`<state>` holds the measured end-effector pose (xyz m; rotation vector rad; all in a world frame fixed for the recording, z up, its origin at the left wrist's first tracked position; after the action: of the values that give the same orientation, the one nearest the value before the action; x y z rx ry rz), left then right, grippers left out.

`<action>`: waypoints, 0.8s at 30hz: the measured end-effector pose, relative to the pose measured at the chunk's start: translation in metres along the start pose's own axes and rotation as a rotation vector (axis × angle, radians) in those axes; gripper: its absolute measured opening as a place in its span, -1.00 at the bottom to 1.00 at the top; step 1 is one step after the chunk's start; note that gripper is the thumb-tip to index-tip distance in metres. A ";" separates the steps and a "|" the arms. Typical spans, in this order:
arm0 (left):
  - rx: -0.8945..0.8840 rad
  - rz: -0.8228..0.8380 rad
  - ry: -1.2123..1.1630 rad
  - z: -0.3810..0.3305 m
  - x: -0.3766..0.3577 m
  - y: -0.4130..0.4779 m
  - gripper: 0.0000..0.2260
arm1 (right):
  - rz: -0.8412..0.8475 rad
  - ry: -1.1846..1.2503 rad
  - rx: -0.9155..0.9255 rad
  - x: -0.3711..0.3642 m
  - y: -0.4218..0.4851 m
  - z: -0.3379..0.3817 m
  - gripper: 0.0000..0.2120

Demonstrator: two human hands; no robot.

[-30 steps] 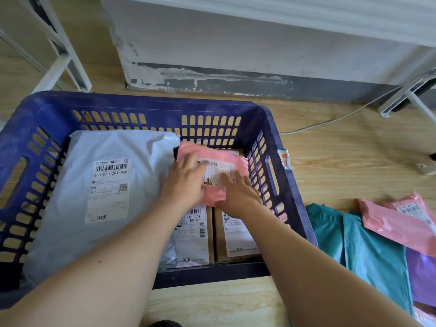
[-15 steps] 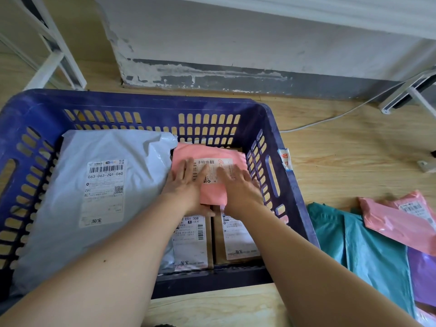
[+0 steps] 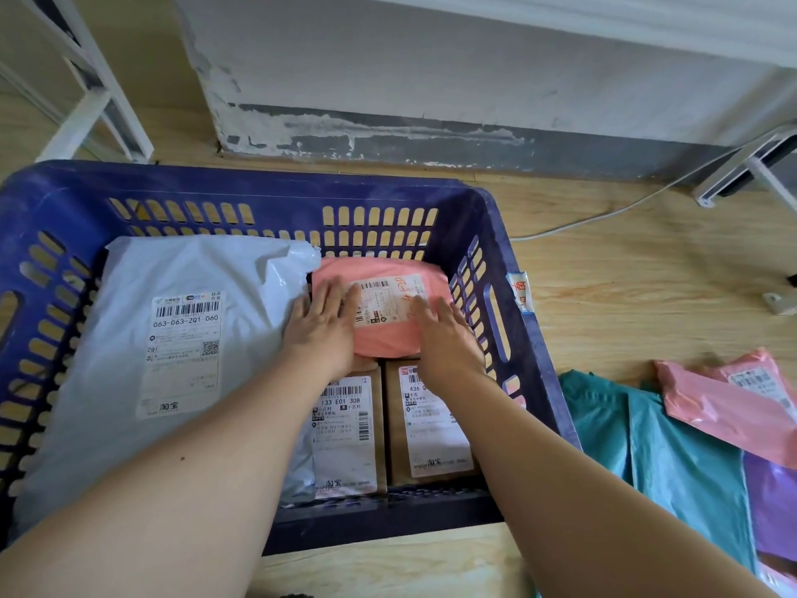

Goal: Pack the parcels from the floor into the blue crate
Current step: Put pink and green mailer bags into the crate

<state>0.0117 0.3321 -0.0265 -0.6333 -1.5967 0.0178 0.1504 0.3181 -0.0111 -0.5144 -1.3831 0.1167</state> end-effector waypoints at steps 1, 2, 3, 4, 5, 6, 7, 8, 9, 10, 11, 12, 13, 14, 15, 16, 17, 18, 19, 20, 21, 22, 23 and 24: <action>-0.005 0.012 -0.001 0.002 -0.001 -0.001 -0.01 | 0.013 -0.003 -0.011 0.002 -0.003 -0.001 -0.10; -0.014 0.023 0.001 0.001 -0.001 -0.002 0.07 | 0.019 -0.005 -0.017 0.005 -0.006 -0.001 -0.09; -0.019 0.032 0.003 0.001 0.000 -0.005 0.12 | 0.007 -0.006 -0.006 0.009 -0.009 0.000 -0.10; -0.022 0.041 0.000 0.001 0.001 -0.007 0.15 | -0.025 -0.003 0.022 0.015 -0.013 0.003 -0.12; -0.024 0.048 -0.009 0.000 0.003 -0.010 0.16 | -0.063 0.009 0.059 0.023 -0.017 0.006 -0.16; -0.027 0.055 -0.028 -0.002 0.005 -0.012 0.16 | -0.097 0.031 0.093 0.030 -0.022 0.009 -0.19; -0.032 0.052 -0.060 -0.005 0.008 -0.012 0.14 | -0.122 0.060 0.119 0.036 -0.027 0.011 -0.23; -0.047 0.031 -0.101 -0.010 0.013 -0.013 0.08 | -0.143 0.088 0.139 0.043 -0.032 0.011 -0.27; -0.067 -0.011 -0.138 -0.015 0.021 -0.013 0.01 | -0.164 0.114 0.155 0.051 -0.038 0.011 -0.31; -0.086 -0.075 -0.166 -0.021 0.031 -0.015 -0.07 | -0.192 0.144 0.166 0.058 -0.043 0.010 -0.34; -0.106 -0.155 -0.182 -0.028 0.044 -0.018 -0.14 | -0.225 0.177 0.175 0.067 -0.050 0.007 -0.36; -0.124 -0.237 -0.186 -0.035 0.058 -0.022 -0.21 | -0.261 0.213 0.183 0.075 -0.057 0.003 -0.39; -0.140 -0.309 -0.184 -0.042 0.071 -0.026 -0.28 | -0.298 0.249 0.189 0.084 -0.064 -0.002 -0.41; -0.158 -0.373 -0.182 -0.050 0.084 -0.031 -0.34 | -0.332 0.283 0.189 0.092 -0.070 -0.009 -0.43; -0.172 -0.428 -0.187 -0.059 0.094 -0.036 -0.38 | -0.361 0.315 0.181 0.099 -0.078 -0.018 -0.45; -0.183 -0.475 -0.200 -0.068 0.103 -0.040 -0.42 | -0.387 0.344 0.171 0.106 -0.086 -0.027 -0.47; -0.190 -0.506 -0.220 -0.078 0.110 -0.044 -0.44 | -0.415 0.374 0.162 0.112 -0.092 -0.035 -0.50; -0.205 -0.527 -0.242 -0.089 0.116 -0.047 -0.47 | -0.452 0.402 0.156 0.119 -0.100 -0.044 -0.52; -0.223 -0.541 -0.263 -0.101 0.121 -0.050 -0.50 | -0.489 0.432 0.154 0.125 -0.108 -0.053 -0.55; -0.245 -0.553 -0.277 -0.114 0.125 -0.054 -0.52 | -0.523 0.462 0.145 0.130 -0.115 -0.064 -0.57; -0.264 -0.567 -0.286 -0.125 0.129 -0.057 -0.55 | -0.547 0.486 0.129 0.135 -0.120 -0.074 -0.58; -0.283 -0.580 -0.290 -0.138 0.132 -0.060 -0.57 | -0.564 0.500 0.099 0.138 -0.125 -0.087 -0.59; -0.300 -0.586 -0.290 -0.149 0.134 -0.062 -0.58 | -0.573 0.505 0.061 0.141 -0.128 -0.101 -0.59; -0.313 -0.584 -0.292 -0.160 0.135 -0.064 -0.58 | -0.578 0.507 0.024 0.142 -0.130 -0.114 -0.59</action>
<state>0.1359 0.2763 0.1444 -0.3897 -2.0396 -0.6053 0.2592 0.2243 0.1605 -0.0928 -0.9811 -0.4400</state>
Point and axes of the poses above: each hand's wrist, its own y-axis towards the middle knuckle, its own x-axis out of the back of the hand, z = x × y, the point moved 9 cm from there along y, towards the middle knuckle, and after that the axes turned 13 degrees about -x, right-handed, at the moved point
